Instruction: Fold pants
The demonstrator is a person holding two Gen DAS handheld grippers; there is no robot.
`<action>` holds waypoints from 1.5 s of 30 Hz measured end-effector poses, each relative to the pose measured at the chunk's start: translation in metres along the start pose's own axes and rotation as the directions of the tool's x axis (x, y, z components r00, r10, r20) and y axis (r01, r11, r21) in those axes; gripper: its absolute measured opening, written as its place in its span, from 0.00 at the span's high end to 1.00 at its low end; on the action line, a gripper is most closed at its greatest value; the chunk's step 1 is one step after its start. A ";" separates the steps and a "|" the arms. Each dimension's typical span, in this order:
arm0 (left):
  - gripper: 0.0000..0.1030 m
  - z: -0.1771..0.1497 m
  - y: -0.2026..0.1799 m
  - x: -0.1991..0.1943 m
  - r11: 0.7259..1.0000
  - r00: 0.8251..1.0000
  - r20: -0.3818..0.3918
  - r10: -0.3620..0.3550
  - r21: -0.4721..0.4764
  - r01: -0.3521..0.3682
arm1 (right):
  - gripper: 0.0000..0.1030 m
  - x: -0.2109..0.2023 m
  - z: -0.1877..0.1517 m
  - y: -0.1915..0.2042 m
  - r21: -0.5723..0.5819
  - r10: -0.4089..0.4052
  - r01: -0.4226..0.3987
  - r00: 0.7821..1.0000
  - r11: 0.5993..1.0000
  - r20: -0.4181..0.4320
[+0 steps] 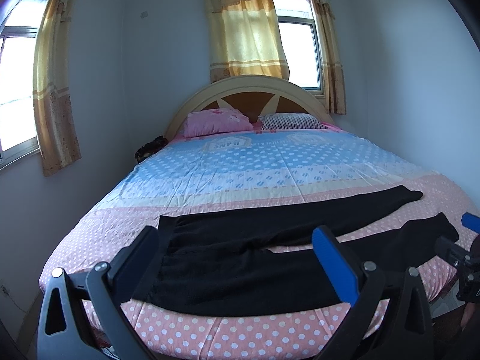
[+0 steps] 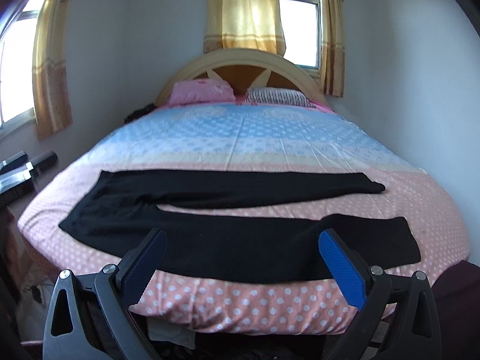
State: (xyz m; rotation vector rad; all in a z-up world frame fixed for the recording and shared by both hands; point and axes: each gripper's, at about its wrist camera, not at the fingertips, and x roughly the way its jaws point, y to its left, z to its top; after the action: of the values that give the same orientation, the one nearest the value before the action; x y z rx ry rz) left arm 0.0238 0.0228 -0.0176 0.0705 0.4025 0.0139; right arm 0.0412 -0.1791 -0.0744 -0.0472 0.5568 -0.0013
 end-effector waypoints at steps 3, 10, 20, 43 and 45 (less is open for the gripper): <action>0.00 0.004 0.031 0.017 0.997 0.997 0.024 0.071 -0.037 -0.070 | 0.01 0.022 -0.008 -0.009 -0.021 -0.044 0.043 0.998 0.999 -0.044; 0.00 0.016 0.105 0.097 0.980 0.979 -0.073 0.190 -0.043 -0.194 | 0.05 0.070 -0.019 -0.048 -0.108 -0.115 0.102 0.986 0.989 -0.118; 0.00 -0.019 0.168 0.248 0.987 0.933 -0.325 0.152 0.000 -0.161 | 0.05 0.138 0.003 -0.147 -0.048 -0.221 0.216 0.958 0.975 -0.185; 0.78 -0.040 0.180 0.362 0.994 0.875 -0.476 -0.081 -0.100 0.038 | 0.27 0.234 0.041 -0.266 0.184 -0.245 0.300 0.931 0.936 -0.272; 0.79 -0.041 0.183 0.363 0.994 0.873 -0.480 -0.085 -0.102 0.040 | 0.27 0.243 0.045 -0.280 0.203 -0.237 0.303 0.926 0.931 -0.294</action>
State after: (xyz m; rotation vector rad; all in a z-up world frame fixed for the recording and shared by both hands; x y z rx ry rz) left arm 0.3416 0.2175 -0.1839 -0.0374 0.9084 -0.0153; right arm 0.2741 -0.4607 -0.1523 0.1198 0.8120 -0.3538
